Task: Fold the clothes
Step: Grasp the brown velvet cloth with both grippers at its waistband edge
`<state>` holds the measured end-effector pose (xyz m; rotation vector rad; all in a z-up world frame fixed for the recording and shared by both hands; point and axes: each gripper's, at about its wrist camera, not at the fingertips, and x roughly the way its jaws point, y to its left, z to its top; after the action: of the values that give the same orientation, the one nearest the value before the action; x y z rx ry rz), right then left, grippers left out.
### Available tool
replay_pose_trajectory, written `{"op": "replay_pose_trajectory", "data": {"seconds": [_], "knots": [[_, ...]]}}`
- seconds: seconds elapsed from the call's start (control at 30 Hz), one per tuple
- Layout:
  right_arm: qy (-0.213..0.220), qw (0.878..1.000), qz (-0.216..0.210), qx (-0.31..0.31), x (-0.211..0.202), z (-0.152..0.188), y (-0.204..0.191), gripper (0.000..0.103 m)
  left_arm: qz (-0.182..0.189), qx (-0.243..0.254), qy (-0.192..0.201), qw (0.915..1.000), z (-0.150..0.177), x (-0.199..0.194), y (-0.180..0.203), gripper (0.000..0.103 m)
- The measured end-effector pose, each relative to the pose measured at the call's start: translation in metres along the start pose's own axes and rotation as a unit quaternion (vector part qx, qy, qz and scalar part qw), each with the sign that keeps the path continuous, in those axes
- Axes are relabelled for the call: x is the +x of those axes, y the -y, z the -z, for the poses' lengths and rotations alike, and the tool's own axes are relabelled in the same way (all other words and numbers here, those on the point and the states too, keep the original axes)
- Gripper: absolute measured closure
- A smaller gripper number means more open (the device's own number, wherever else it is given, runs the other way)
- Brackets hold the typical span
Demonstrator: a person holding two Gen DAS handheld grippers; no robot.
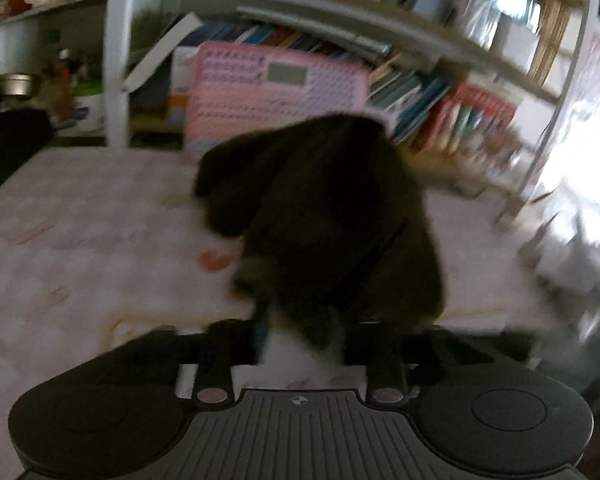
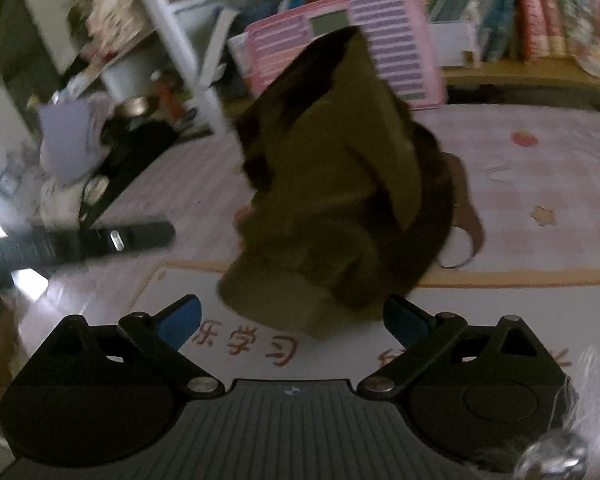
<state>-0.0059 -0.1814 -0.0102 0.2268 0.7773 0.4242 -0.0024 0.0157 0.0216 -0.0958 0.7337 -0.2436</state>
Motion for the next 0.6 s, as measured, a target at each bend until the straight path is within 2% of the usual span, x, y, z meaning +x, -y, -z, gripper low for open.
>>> {"op": "replay_pose_trajectory", "data": {"seconds": [0.1,0.13,0.17,0.2,0.23,0.27,0.33,0.4,0.6], "knots": [[-0.002,0.999,0.026,-0.036,0.011,0.0,-0.009,0.01,-0.009,0.013,-0.001,0.9999,0.008,0.002,-0.002,0.048],[-0.001,0.998,0.042,-0.046,0.015,-0.001,-0.009,0.02,-0.01,0.018,0.0,0.9998,0.008,0.003,-0.002,0.047],[0.001,0.997,0.058,-0.056,0.019,-0.001,-0.01,0.04,-0.012,0.024,0.001,0.9996,0.007,0.005,-0.002,0.044],[0.006,0.996,0.076,-0.052,0.019,-0.003,-0.005,0.053,-0.015,0.03,0.004,0.9994,0.006,0.006,-0.001,0.042],[0.021,0.996,0.084,-0.035,0.016,-0.008,0.003,0.074,-0.02,0.039,0.006,0.999,0.006,0.009,-0.001,0.041],[0.035,0.995,0.093,-0.017,0.012,-0.012,0.01,0.083,-0.025,0.05,0.005,0.9984,0.006,0.013,0.0,0.04],[0.066,0.992,0.103,0.005,0.0,-0.017,0.022,0.09,-0.033,0.073,-0.003,0.9967,0.006,0.024,0.002,0.04],[0.091,0.988,0.118,0.023,-0.011,-0.021,0.032,0.092,-0.042,0.097,-0.011,0.9943,0.008,0.035,0.005,0.04],[0.081,0.983,0.152,0.068,-0.015,-0.019,0.055,0.093,-0.035,0.191,-0.035,0.9803,0.013,0.066,0.024,0.04]]}}
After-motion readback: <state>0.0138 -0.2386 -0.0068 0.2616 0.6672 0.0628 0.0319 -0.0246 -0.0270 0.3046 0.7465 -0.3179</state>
